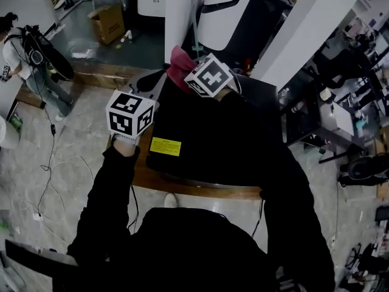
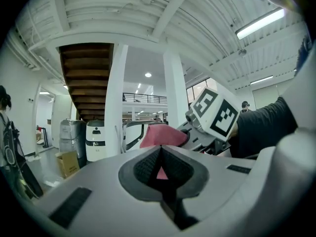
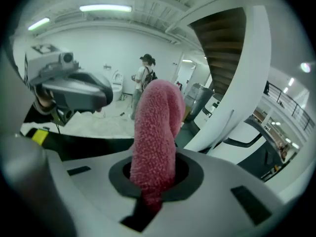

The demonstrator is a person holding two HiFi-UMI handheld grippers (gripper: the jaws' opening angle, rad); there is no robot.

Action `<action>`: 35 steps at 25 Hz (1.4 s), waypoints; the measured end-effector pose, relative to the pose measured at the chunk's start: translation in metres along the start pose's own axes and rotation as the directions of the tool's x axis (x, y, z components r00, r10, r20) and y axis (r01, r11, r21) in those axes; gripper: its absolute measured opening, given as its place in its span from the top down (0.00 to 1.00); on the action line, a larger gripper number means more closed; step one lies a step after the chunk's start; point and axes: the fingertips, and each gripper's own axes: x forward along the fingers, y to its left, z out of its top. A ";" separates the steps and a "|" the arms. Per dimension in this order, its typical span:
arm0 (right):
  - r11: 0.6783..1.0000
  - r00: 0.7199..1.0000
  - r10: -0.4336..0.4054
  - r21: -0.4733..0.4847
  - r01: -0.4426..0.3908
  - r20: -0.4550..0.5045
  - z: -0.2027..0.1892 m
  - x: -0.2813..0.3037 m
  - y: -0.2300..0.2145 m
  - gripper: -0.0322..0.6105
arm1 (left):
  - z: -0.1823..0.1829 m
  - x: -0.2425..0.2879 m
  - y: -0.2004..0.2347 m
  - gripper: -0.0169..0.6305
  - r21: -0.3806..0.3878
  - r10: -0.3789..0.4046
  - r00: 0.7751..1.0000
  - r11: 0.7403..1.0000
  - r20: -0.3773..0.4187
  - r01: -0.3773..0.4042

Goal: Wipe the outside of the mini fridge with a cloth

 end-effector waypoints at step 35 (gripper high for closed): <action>0.830 0.815 -0.398 0.213 0.516 -0.422 -0.278 -0.184 -0.143 0.90 | 0.045 0.077 -0.149 0.96 0.076 -0.492 0.870 0.869 0.027 0.489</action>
